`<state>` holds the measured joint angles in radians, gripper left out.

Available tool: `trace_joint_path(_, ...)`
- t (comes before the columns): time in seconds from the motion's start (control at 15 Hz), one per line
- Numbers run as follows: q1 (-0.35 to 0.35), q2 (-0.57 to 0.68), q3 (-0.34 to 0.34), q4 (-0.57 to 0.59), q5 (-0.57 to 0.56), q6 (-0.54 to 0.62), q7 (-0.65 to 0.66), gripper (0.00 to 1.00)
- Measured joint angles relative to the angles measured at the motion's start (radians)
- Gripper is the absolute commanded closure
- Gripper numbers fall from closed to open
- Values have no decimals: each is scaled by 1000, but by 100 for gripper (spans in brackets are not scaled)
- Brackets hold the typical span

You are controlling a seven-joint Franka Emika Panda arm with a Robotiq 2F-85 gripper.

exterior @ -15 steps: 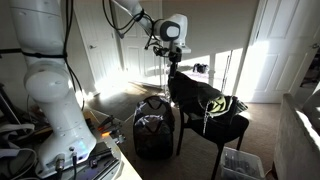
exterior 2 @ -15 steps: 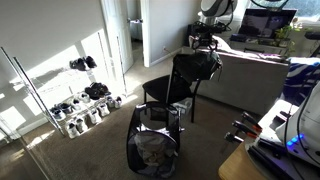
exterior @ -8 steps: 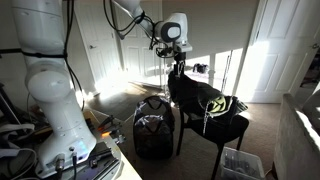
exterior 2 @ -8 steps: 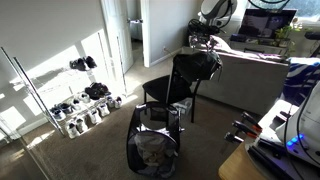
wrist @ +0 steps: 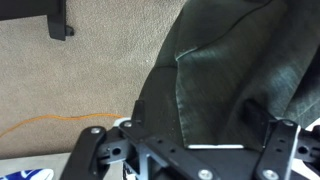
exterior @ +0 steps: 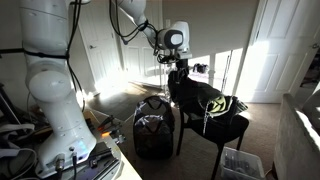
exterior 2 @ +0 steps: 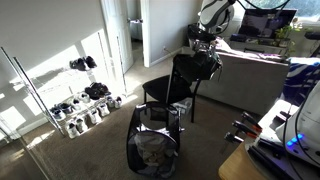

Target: Put the black jersey in the laundry basket

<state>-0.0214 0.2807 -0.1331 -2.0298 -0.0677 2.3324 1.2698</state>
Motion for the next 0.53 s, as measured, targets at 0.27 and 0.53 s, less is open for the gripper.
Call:
trace_joint_path(0.27, 0, 17, -2, 19, 0, 2, 30, 0)
trace_joint_path(0.53, 1, 18, -5, 24, 0, 53, 61, 0)
